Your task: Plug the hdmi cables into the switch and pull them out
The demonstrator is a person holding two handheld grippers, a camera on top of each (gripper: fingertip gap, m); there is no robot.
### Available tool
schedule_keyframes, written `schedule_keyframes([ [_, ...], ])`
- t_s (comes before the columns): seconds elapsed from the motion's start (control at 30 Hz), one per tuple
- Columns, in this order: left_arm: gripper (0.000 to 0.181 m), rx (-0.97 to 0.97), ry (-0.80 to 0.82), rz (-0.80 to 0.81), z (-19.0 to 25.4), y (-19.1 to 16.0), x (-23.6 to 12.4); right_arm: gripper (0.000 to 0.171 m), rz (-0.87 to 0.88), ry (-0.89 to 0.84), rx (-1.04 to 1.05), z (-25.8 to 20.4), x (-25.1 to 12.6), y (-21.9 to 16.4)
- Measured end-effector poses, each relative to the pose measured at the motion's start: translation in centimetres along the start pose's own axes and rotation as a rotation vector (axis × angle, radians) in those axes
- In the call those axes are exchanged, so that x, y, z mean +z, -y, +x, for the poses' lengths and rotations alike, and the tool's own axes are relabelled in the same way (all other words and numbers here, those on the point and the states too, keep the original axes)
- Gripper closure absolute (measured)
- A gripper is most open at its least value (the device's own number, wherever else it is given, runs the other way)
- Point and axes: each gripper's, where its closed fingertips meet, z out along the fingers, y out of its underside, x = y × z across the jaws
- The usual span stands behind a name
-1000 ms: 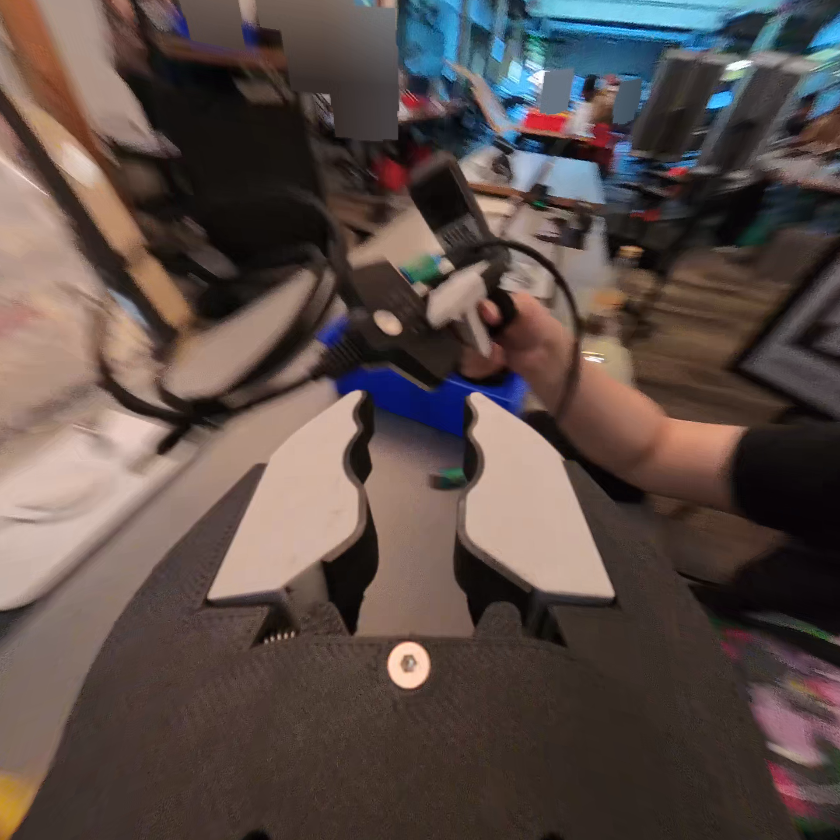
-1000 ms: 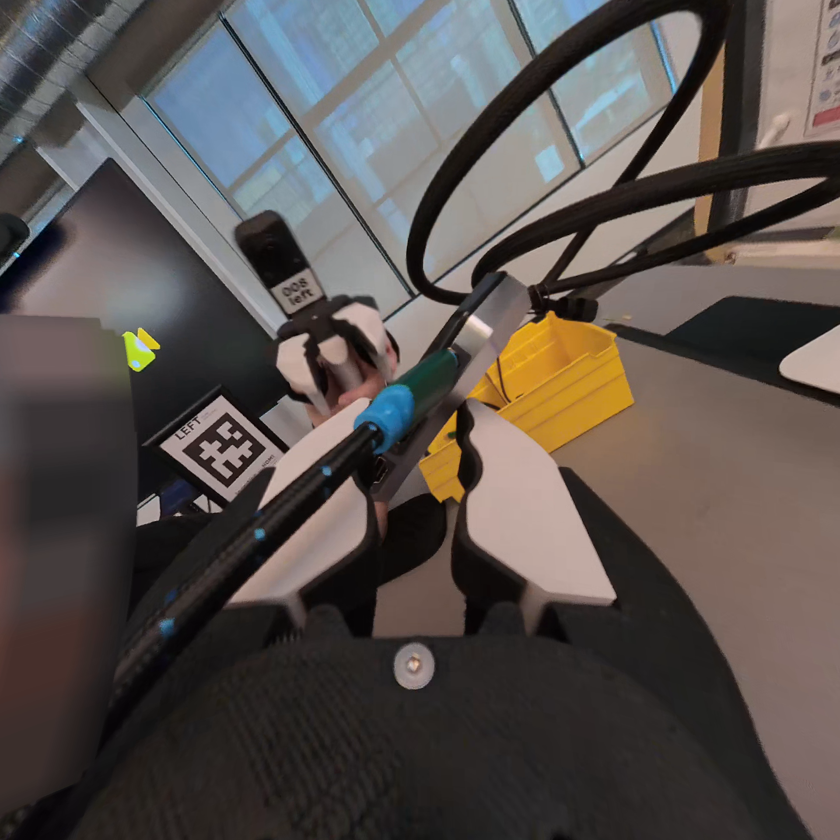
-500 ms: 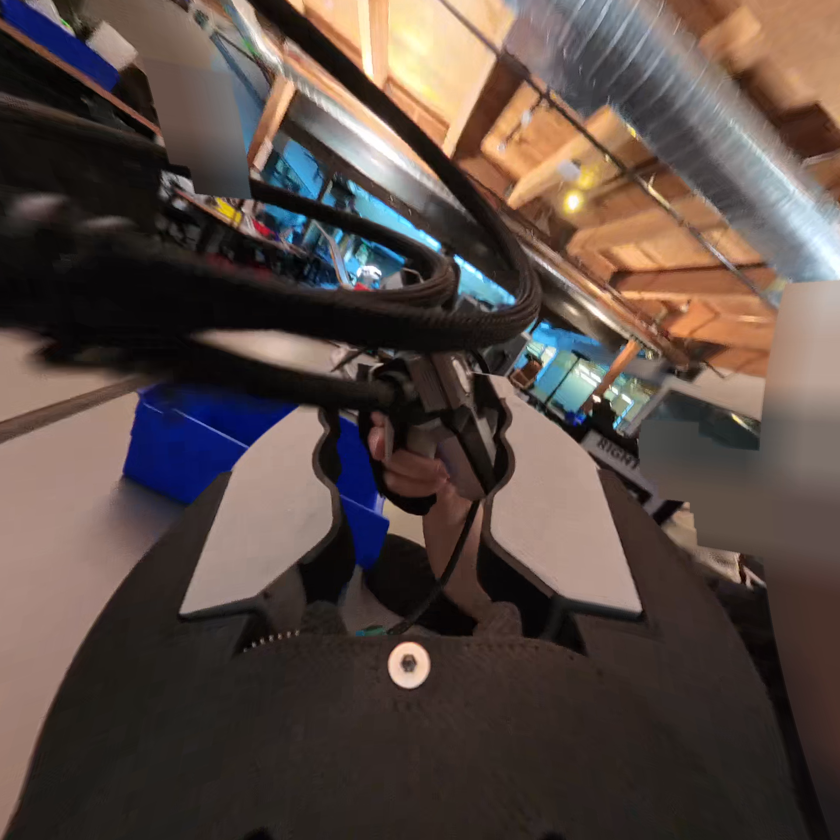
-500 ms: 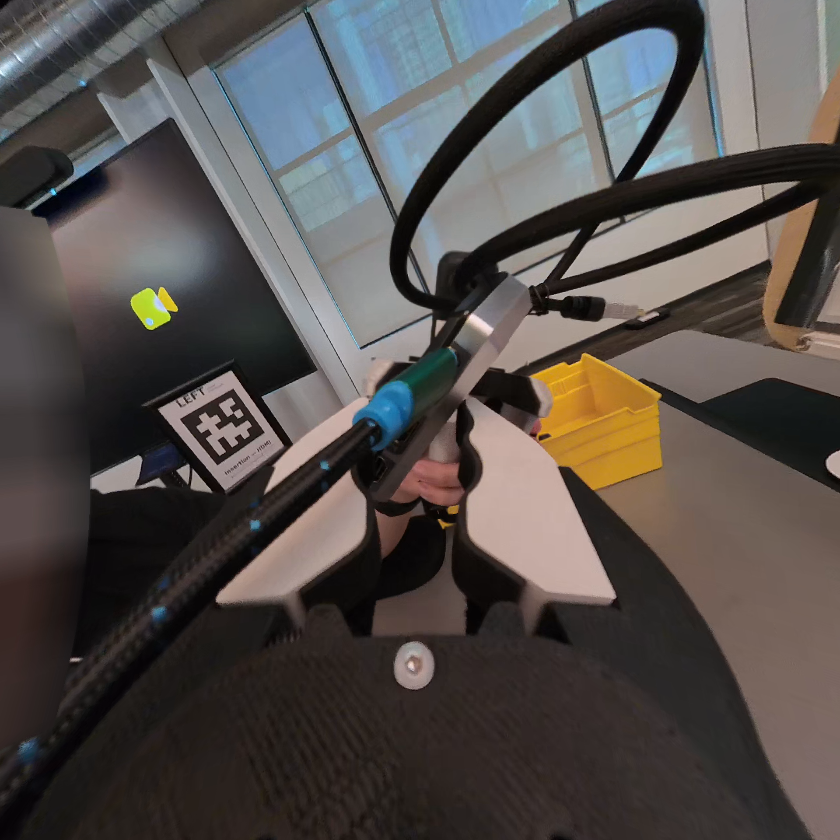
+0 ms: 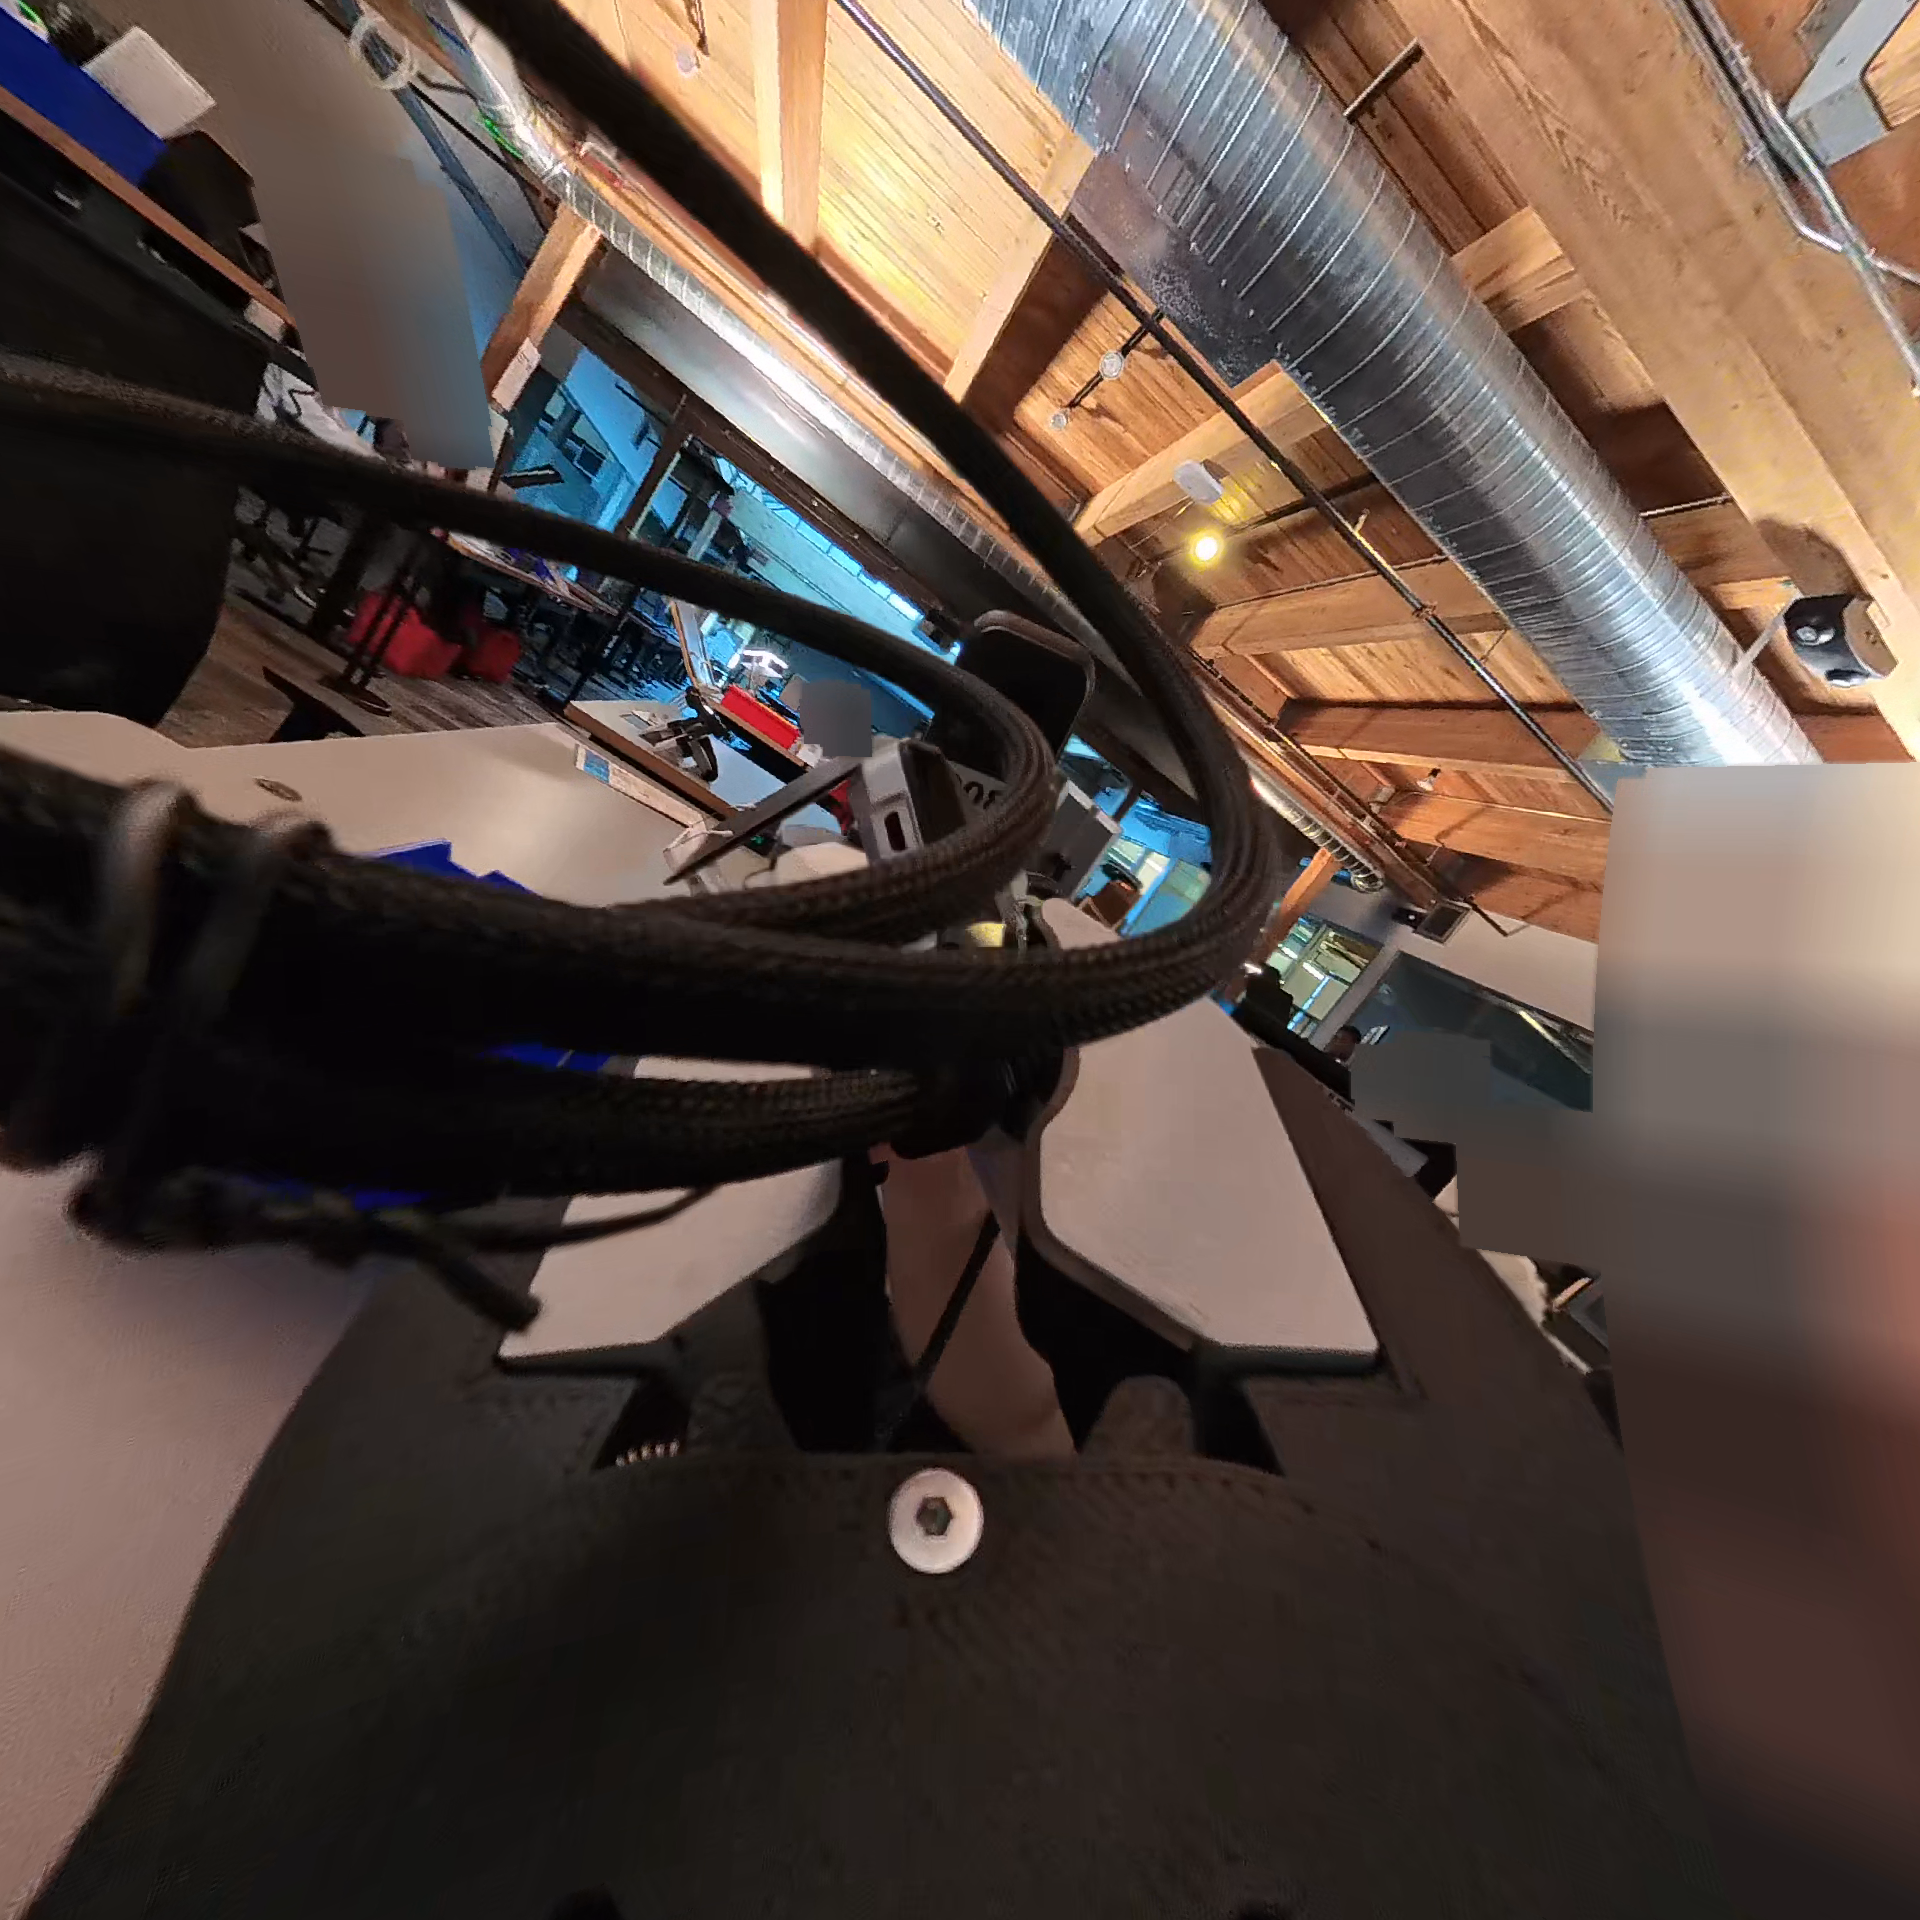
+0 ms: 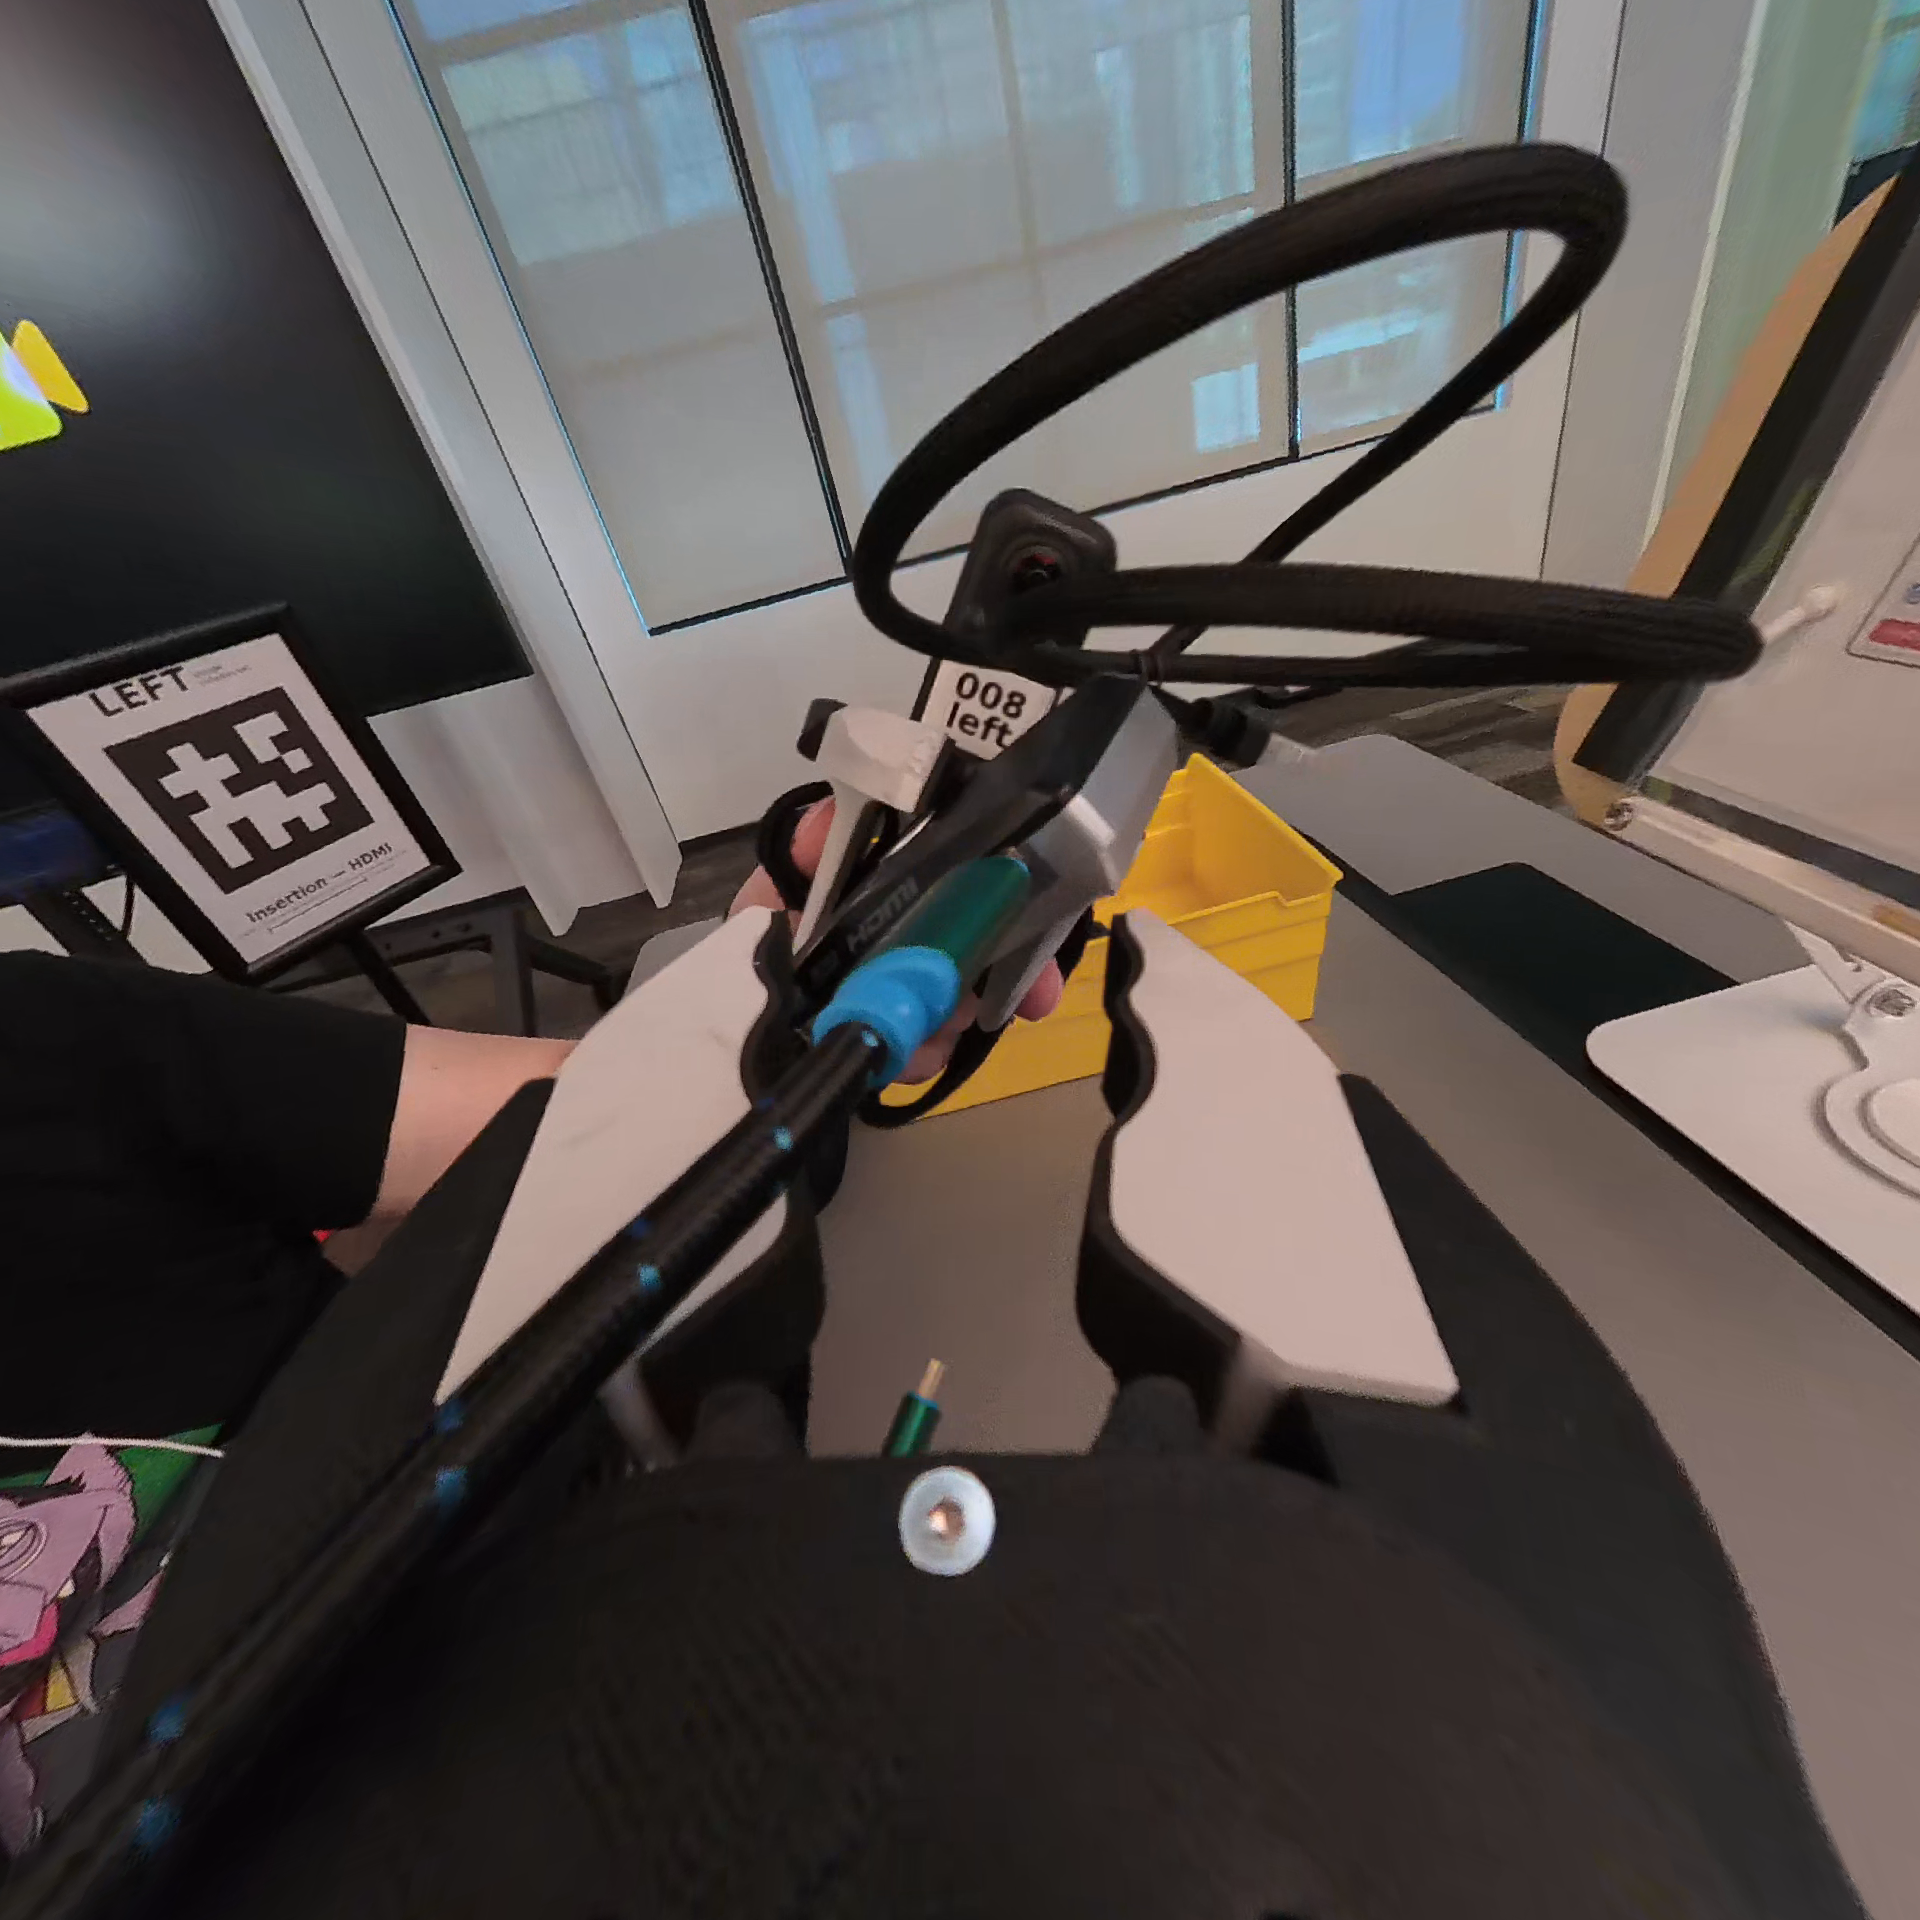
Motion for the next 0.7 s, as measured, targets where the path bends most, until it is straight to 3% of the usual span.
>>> schedule_keyframes([
  [0.3, 0.157, 0.01, 0.018, 0.035, 0.1, 0.9, -0.6, 0.107, 0.133, -0.079, -0.126, 1.5, -1.5, 1.8],
  [0.47, 0.158, -0.053, -0.007, 0.07, 0.3, 1.8, -1.3, 0.127, 0.285, -0.12, -0.33, 1.5, -4.1, 3.6],
  [0.63, 0.158, -0.102, -0.022, 0.005, 0.4, 0.8, -0.9, 0.136, 0.248, -0.118, -0.645, -1.3, -4.3, 3.3],
  [0.7, 0.158, -0.114, -0.034, -0.011, 0.5, 0.5, -0.7, 0.147, 0.262, -0.192, -0.779, -1.9, -4.6, 3.7],
])
